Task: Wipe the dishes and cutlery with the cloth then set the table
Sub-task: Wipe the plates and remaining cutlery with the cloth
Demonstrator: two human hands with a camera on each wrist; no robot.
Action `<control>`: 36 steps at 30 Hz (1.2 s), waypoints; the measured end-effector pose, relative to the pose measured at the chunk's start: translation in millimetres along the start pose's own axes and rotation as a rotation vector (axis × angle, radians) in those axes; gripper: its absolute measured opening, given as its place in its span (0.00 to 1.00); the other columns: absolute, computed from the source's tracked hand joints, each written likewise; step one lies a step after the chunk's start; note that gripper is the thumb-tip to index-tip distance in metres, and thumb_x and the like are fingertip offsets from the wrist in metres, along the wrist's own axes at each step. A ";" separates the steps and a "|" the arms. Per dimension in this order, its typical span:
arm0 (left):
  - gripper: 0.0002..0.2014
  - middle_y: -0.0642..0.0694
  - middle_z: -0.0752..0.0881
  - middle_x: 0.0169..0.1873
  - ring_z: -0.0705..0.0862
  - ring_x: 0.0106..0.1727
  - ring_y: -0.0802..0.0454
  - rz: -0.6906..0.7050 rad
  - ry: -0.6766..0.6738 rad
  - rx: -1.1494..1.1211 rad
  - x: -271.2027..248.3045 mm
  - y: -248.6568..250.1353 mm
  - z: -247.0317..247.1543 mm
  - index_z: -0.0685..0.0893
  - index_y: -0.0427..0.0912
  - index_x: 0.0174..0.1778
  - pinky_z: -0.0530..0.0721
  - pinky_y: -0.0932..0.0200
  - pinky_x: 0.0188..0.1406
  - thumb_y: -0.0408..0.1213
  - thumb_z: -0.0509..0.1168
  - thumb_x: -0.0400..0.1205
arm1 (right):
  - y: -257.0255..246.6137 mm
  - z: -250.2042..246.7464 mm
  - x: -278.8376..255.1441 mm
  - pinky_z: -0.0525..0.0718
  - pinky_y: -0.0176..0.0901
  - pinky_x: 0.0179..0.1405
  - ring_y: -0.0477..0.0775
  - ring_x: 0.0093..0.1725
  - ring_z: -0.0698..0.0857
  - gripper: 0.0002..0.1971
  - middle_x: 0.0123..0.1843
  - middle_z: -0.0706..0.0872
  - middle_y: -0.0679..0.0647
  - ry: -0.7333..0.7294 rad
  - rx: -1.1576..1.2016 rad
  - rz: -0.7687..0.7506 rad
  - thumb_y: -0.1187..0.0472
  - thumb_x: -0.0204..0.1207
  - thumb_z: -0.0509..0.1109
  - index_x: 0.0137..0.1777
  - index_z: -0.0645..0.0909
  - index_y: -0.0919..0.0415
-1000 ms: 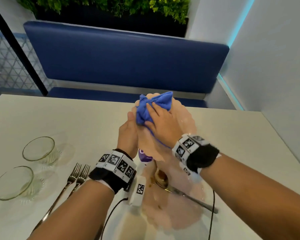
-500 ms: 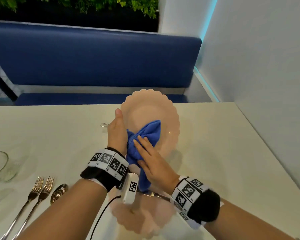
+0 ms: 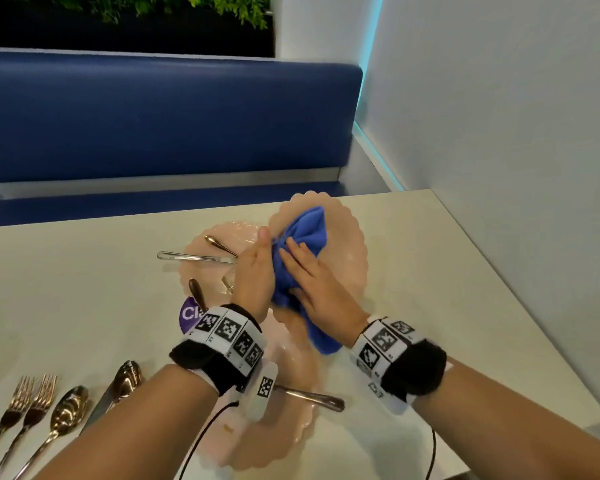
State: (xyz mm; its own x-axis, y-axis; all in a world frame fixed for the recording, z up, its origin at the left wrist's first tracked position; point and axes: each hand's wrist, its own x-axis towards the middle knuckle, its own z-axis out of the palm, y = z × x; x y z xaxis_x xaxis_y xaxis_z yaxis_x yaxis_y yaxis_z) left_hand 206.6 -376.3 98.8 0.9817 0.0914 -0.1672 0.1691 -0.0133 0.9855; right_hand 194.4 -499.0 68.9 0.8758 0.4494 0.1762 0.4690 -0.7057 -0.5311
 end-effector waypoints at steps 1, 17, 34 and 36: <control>0.24 0.46 0.89 0.49 0.87 0.51 0.56 0.026 0.005 0.011 -2.8 1.6 3.2 0.86 0.44 0.52 0.82 0.65 0.52 0.53 0.47 0.86 | 11.4 -9.4 6.4 0.55 0.60 0.82 0.62 0.84 0.52 0.29 0.84 0.55 0.62 0.026 -0.089 0.058 0.62 0.81 0.59 0.81 0.56 0.66; 0.24 0.40 0.75 0.70 0.73 0.71 0.40 -0.274 0.065 0.125 9.9 -61.7 46.2 0.70 0.36 0.74 0.70 0.42 0.75 0.47 0.45 0.88 | 66.9 -91.9 -77.0 0.82 0.40 0.51 0.52 0.52 0.85 0.11 0.56 0.86 0.58 0.230 0.955 0.698 0.60 0.84 0.58 0.58 0.81 0.58; 0.19 0.36 0.82 0.63 0.80 0.63 0.43 -0.066 -0.107 0.779 9.9 -74.4 35.2 0.77 0.33 0.68 0.75 0.57 0.58 0.38 0.63 0.82 | 74.7 -72.2 -69.5 0.89 0.38 0.42 0.45 0.48 0.91 0.24 0.49 0.92 0.50 0.401 1.852 0.695 0.46 0.77 0.55 0.43 0.93 0.54; 0.17 0.39 0.83 0.58 0.81 0.58 0.45 0.086 0.029 0.777 18.3 -66.2 12.8 0.80 0.36 0.63 0.74 0.61 0.55 0.37 0.66 0.79 | 71.4 -64.9 -60.9 0.89 0.45 0.47 0.51 0.52 0.91 0.19 0.53 0.91 0.54 0.356 1.916 0.693 0.49 0.76 0.61 0.50 0.91 0.59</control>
State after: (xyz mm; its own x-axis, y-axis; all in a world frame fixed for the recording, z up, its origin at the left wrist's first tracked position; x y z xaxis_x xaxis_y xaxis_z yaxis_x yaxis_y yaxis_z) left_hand 214.5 -386.5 30.2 0.9932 0.0848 -0.0800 0.1165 -0.7138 0.6906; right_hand 181.9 -612.3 74.0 0.9057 0.1496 -0.3967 -0.3577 0.7717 -0.5259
